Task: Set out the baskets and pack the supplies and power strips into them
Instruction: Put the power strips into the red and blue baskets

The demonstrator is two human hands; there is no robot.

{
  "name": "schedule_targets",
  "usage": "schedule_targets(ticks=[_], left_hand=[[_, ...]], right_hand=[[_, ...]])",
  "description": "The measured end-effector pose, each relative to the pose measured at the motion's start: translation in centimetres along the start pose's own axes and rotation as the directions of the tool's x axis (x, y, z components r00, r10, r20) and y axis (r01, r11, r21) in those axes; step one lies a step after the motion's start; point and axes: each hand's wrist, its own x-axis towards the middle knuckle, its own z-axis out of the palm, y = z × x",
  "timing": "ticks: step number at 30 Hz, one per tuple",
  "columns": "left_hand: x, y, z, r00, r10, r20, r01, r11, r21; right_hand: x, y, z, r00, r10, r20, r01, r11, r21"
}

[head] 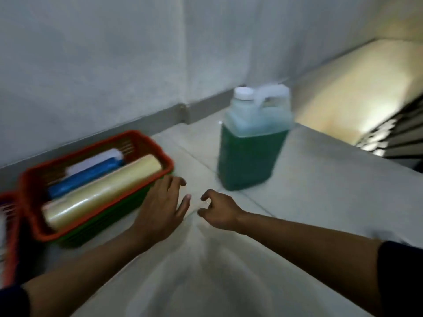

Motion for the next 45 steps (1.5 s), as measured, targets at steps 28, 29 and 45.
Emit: schedule_targets(ticks=[28,29,45], left_hand=[[3.3,17.9,12.4,0.742,0.360,0.566,-0.366,0.924,-0.109],[3.5,17.6,11.9,0.755,0.365,0.546,-0.374,0.922,-0.100],[0.2,4.7,0.8,0.984,0.049,0.172,-0.068,0.991,0.111]], right_hand=[[-11.9,27.6,-9.4,0.701,0.587,-0.406,-0.696,0.686,-0.211],[-11.3,26.6,-9.5,0.766,0.490,-0.417,-0.628,0.709,-0.320],[-2.0,3.8,-4.1,0.620,-0.778,0.100,0.441,0.241,-0.864]])
